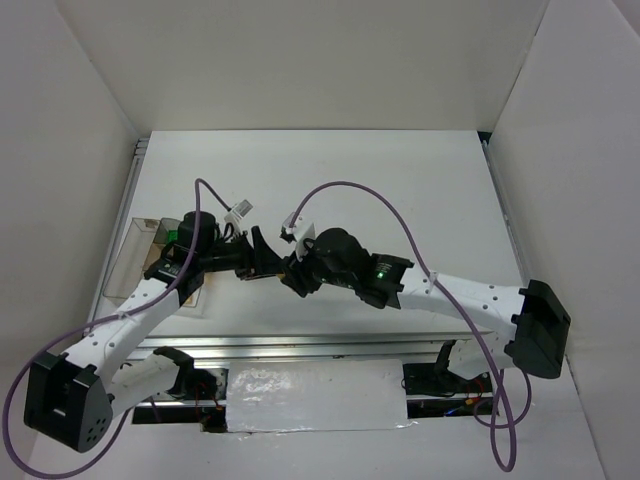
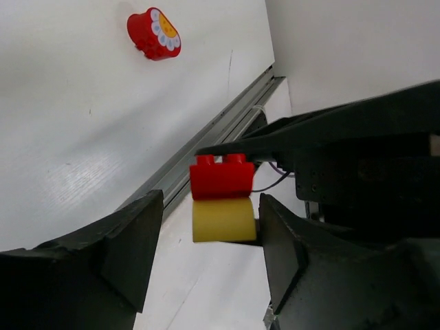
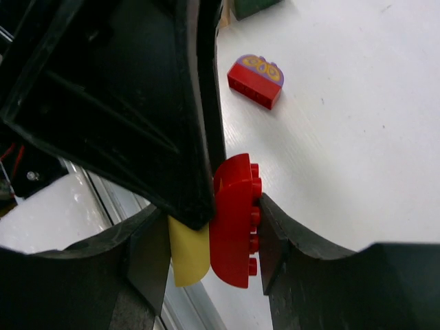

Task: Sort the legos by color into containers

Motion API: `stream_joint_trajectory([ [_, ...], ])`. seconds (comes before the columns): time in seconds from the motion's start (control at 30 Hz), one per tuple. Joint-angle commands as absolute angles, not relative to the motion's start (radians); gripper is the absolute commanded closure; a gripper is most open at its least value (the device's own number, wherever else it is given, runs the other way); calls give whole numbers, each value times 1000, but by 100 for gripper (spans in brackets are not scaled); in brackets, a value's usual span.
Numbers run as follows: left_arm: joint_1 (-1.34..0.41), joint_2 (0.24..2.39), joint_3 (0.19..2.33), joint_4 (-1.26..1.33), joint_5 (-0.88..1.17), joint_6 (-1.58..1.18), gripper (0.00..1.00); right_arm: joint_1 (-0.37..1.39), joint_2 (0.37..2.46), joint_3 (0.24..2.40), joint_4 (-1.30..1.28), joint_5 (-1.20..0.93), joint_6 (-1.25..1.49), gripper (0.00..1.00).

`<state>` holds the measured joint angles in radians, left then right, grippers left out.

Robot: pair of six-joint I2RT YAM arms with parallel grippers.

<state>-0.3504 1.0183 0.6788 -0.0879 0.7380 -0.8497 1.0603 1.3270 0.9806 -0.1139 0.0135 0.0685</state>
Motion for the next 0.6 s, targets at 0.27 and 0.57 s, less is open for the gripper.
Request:
stream_joint_trajectory([
  [0.27,-374,1040,689,-9,808,-844,100,1085,1338,1011,-12,93,97,93],
  [0.57,-374,947,736,-77,756,-695,100,1051,1247,937,-20,-59,107,0],
])
